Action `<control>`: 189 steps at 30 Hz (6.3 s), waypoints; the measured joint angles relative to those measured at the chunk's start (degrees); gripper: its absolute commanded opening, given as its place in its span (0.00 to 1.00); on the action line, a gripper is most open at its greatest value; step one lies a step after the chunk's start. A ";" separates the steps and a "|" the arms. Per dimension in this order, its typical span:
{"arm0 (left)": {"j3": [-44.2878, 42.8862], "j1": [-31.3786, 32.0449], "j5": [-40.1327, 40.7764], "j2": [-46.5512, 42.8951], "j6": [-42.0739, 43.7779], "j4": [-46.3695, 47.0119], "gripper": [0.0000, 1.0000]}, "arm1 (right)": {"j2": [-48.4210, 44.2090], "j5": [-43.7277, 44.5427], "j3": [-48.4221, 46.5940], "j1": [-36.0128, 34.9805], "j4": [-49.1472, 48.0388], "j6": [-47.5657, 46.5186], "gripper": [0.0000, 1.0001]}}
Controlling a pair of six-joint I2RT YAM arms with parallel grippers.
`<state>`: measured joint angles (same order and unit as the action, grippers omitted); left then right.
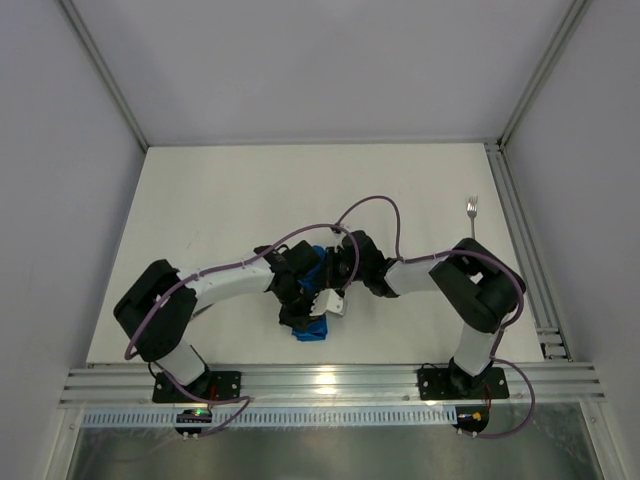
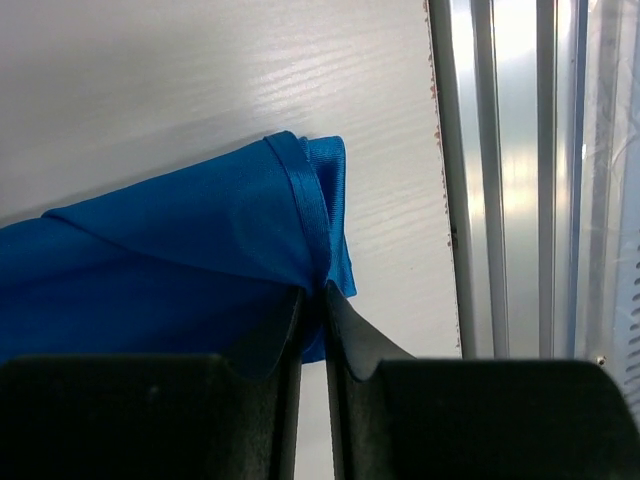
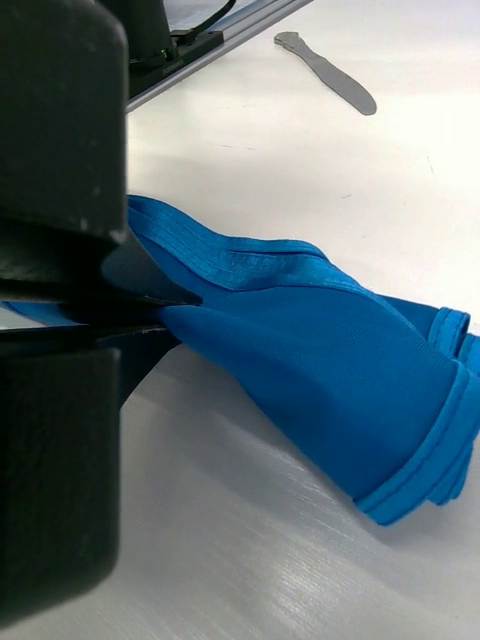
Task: Fold the napkin into a case and place the utensils inside
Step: Stuff the top corner of the smaller-rectangle-folded napkin into the folded napkin, then pick up the smaller rectangle-folded napkin from the center of the board, then turn over the smaller rectangle-folded napkin at the center of the board.
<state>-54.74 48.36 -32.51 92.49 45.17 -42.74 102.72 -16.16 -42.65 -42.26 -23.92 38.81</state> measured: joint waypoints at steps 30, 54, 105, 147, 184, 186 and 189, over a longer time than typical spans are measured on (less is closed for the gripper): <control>0.76 -1.27 0.55 -0.39 1.60 -0.15 0.11 | -20.26 2.49 21.11 -6.38 -2.43 10.80 0.63; 1.05 -1.55 0.28 -0.87 1.62 -0.09 0.09 | 4.63 0.44 24.63 -9.81 -46.58 24.92 0.45; -16.15 -26.60 3.91 4.42 -16.46 -1.31 0.50 | -12.74 16.76 -10.27 -8.83 47.28 -13.14 0.04; -17.42 -44.87 5.70 0.46 -16.22 -0.39 0.50 | 19.96 66.38 -42.64 -23.67 99.62 -10.86 0.04; -22.14 -46.84 2.32 1.18 -18.49 -3.39 0.53 | 11.87 49.66 -45.66 -41.97 77.09 -18.51 0.68; -23.15 -46.25 1.70 2.01 -20.57 -3.32 0.53 | 0.63 44.39 -35.50 -39.39 71.21 -16.92 0.55; -23.45 -42.75 2.43 3.56 -23.23 -3.04 0.53 | -16.15 37.16 -21.22 -30.67 61.96 -13.40 0.54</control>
<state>-78.19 5.61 -30.09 96.05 21.93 -45.78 86.56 20.99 -63.88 -72.93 38.04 25.41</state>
